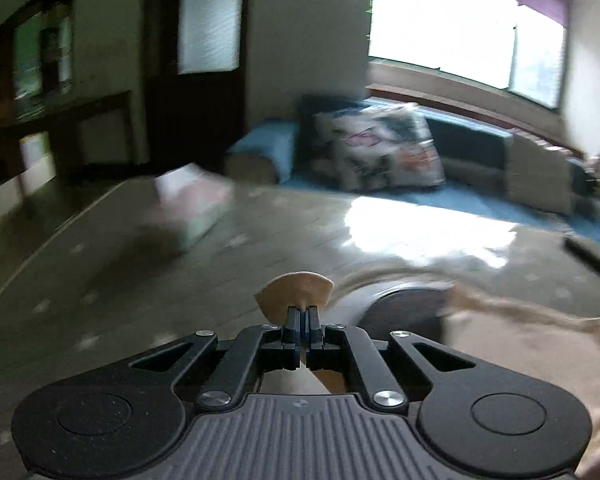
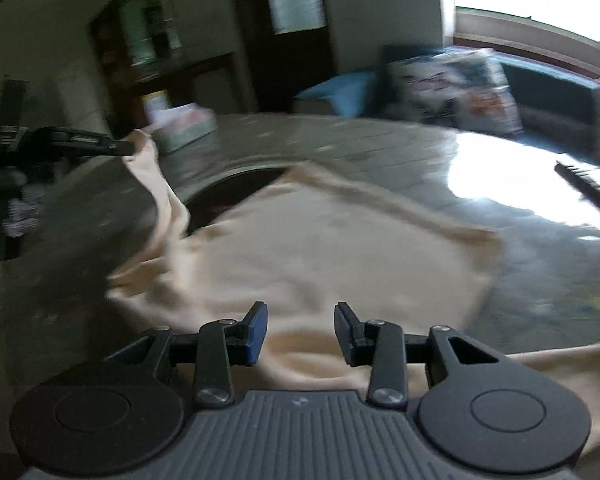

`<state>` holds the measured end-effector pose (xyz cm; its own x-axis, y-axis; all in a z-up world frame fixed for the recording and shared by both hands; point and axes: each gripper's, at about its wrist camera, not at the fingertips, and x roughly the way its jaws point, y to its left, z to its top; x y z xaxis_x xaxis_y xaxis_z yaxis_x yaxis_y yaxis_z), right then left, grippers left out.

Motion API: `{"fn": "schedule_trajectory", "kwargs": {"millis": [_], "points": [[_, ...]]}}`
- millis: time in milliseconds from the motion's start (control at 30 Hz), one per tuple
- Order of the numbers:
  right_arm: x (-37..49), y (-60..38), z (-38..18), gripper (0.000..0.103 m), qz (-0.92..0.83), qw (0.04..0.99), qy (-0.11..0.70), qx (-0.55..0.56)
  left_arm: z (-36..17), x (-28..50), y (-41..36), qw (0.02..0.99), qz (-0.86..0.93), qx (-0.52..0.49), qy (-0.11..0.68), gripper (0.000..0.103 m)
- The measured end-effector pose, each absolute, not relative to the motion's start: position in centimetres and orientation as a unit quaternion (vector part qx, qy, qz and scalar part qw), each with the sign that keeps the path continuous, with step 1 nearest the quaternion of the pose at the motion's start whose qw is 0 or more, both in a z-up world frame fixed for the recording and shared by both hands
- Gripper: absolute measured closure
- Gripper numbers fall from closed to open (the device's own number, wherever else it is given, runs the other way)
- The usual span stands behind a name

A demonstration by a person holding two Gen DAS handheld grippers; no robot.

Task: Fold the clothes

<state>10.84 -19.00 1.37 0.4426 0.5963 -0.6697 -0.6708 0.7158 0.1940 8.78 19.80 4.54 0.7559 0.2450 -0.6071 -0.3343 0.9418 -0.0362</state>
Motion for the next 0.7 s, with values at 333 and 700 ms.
{"fn": "schedule_trajectory", "kwargs": {"millis": [333,700], "points": [[10.2,-15.8,0.5,0.066,0.4,0.826,0.386,-0.093,0.8,5.1,23.9,0.889,0.245,-0.018,0.385,0.097],[11.6,-15.8,-0.7,0.069,0.418,0.8,0.424,-0.07,4.1,3.4,16.6,0.931,0.057,-0.01,0.36,0.096]]}}
